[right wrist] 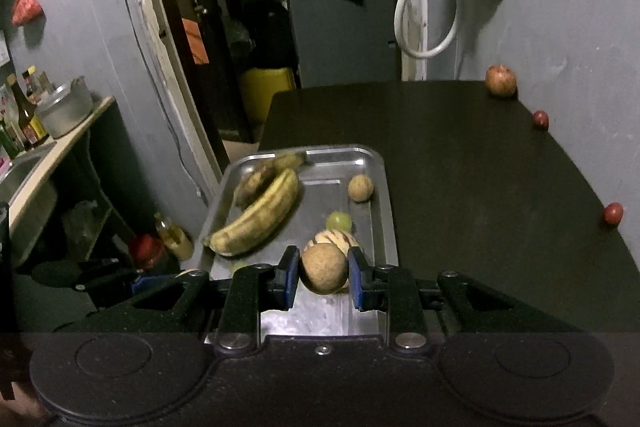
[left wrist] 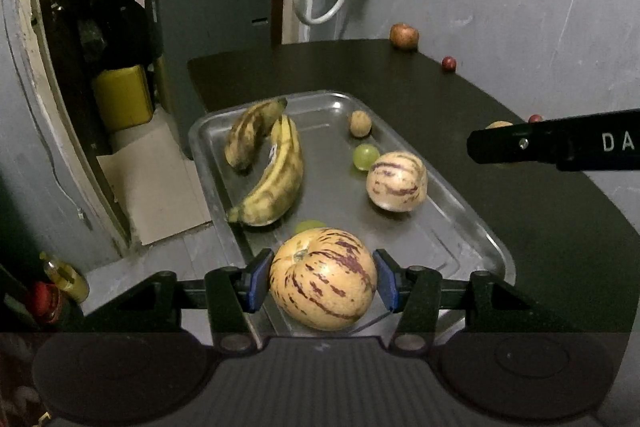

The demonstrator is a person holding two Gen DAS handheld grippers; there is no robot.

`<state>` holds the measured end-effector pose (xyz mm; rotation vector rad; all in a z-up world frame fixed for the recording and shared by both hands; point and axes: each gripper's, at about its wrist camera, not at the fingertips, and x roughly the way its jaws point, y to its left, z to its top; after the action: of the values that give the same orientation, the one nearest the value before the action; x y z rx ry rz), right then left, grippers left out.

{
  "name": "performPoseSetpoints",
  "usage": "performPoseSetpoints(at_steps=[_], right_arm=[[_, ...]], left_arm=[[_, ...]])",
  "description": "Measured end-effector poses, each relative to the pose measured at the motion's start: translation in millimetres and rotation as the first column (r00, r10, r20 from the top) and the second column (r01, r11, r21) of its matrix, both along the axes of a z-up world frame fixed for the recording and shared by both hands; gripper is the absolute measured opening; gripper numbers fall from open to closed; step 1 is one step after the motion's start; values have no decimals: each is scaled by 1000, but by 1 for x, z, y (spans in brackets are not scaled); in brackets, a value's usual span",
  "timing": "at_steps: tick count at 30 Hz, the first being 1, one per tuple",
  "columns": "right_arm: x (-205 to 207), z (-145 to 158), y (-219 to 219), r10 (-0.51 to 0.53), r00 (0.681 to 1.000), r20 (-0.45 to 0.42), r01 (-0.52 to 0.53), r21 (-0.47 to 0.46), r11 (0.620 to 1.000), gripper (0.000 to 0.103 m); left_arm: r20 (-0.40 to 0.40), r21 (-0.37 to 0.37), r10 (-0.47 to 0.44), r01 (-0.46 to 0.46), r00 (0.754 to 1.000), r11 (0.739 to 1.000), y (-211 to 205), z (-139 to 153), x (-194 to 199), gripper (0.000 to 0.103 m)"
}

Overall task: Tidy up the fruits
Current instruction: 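Carry the melon with the left tool while the right tool carries the tan fruit over the tray, then open the left tool to drop the melon while the right tool releases the tan fruit into the tray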

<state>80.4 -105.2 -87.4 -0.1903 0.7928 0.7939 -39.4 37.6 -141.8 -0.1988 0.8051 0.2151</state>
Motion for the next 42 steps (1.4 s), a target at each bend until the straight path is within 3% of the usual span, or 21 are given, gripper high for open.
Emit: performPoseSetpoints(at_steps=[7, 20, 35, 42], right_arm=[[9, -28, 9, 15, 999, -37, -16, -45, 999, 27], [29, -71, 26, 29, 996, -82, -40, -140, 989, 27], [33, -80, 33, 44, 995, -87, -59, -168, 984, 28], [36, -79, 31, 29, 994, -106, -46, -162, 986, 33]], left_arm=[[-14, 47, -6, 7, 1000, 999, 0, -11, 16, 57], [-36, 56, 0, 2, 999, 998, 3, -23, 27, 58], [-39, 59, 2, 0, 999, 998, 6, -23, 33, 59], [-42, 60, 1, 2, 999, 998, 6, -23, 34, 59]])
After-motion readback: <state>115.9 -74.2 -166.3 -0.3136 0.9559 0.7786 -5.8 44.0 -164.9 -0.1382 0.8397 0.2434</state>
